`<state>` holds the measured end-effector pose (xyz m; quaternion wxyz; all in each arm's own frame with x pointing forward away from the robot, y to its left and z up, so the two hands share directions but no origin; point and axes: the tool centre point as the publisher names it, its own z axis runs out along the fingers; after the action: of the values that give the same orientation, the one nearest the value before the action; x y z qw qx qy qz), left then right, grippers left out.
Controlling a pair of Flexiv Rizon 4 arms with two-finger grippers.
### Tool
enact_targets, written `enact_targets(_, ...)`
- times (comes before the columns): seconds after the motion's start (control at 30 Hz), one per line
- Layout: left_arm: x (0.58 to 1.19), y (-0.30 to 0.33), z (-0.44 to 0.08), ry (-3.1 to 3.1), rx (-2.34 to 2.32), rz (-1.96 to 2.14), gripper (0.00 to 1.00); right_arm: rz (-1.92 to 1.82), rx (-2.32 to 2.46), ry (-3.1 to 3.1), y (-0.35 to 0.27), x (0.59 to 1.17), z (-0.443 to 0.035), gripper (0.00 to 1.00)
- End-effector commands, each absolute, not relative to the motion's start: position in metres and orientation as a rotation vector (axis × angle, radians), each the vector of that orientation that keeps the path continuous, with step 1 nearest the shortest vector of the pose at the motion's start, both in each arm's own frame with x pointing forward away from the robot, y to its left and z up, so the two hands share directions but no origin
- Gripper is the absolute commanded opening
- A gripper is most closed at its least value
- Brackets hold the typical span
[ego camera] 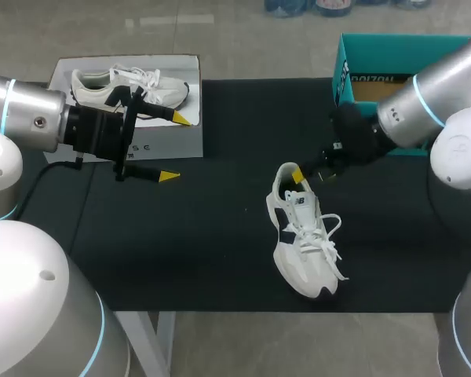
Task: Take the shoe out of the shoebox, open the shoe tongue, remove and reinsert the insole, then place the shoe into the shoebox
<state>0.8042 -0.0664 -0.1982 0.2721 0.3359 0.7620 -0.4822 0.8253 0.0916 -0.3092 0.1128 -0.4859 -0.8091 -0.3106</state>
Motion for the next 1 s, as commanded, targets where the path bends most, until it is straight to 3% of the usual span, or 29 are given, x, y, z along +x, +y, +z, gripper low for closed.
enact_targets(0.03,0.804,-0.067,-0.198,2.055,0.906,-1.295,1.00,-0.605,-1.721,-2.624,0.090,0.808,-0.284,1.00)
enact_targets(0.13,0.804,-0.067,-0.198,2.055,0.906,-1.295,1.00,-0.393,-1.818,-2.653,0.096,0.798,-0.281,1.00)
enact_targets(0.63,0.804,-0.067,-0.198,2.055,0.906,-1.295,1.00,-0.393,-1.818,-2.653,0.096,0.798,-0.281,1.00)
enact_targets(0.67,0.804,-0.067,-0.198,2.055,0.906,-1.295,1.00,-0.393,-1.818,-2.653,0.096,0.798,-0.281,0.90)
enact_targets(0.7,0.804,-0.067,-0.198,2.055,0.906,-1.295,1.00,-0.403,-1.817,-2.652,0.097,0.801,-0.281,0.39)
enact_targets(0.73,0.804,-0.067,-0.198,2.055,0.906,-1.295,1.00,-0.407,-1.799,-2.652,0.097,0.804,-0.282,0.00)
enact_targets(1.0,0.804,-0.067,-0.198,2.055,0.906,-1.295,1.00,-0.352,-1.788,-2.562,0.110,0.813,-0.299,0.00)
